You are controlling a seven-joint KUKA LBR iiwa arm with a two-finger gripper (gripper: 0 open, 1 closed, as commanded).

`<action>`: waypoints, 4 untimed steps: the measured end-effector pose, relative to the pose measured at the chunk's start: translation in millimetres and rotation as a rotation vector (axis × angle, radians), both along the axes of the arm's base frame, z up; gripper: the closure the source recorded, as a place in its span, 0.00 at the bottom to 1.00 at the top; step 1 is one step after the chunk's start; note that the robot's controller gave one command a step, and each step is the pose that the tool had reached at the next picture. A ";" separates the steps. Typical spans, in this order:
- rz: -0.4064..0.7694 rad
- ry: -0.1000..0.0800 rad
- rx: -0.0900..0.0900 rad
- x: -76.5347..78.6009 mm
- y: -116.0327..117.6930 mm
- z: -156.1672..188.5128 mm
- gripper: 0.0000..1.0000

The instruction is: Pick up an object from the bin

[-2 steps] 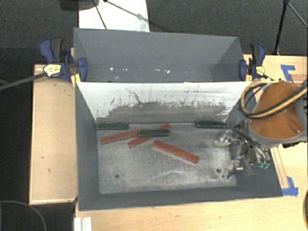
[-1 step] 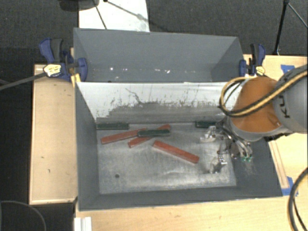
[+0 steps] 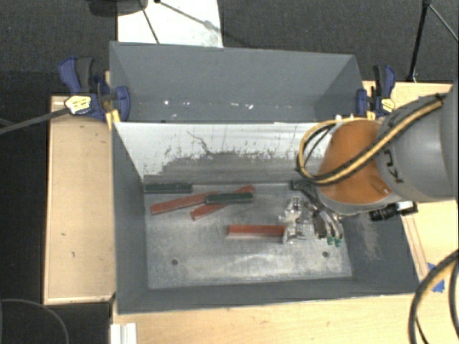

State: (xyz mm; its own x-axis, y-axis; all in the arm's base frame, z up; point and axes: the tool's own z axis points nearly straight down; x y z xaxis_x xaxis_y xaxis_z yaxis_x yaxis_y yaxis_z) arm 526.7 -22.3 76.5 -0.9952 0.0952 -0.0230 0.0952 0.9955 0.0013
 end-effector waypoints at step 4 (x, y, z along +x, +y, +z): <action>-0.120 0.021 0.002 8.2 9.3 167.5 1.00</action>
Offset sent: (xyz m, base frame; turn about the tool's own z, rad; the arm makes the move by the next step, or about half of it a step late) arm 0.0040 -0.0010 0.0405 0.0632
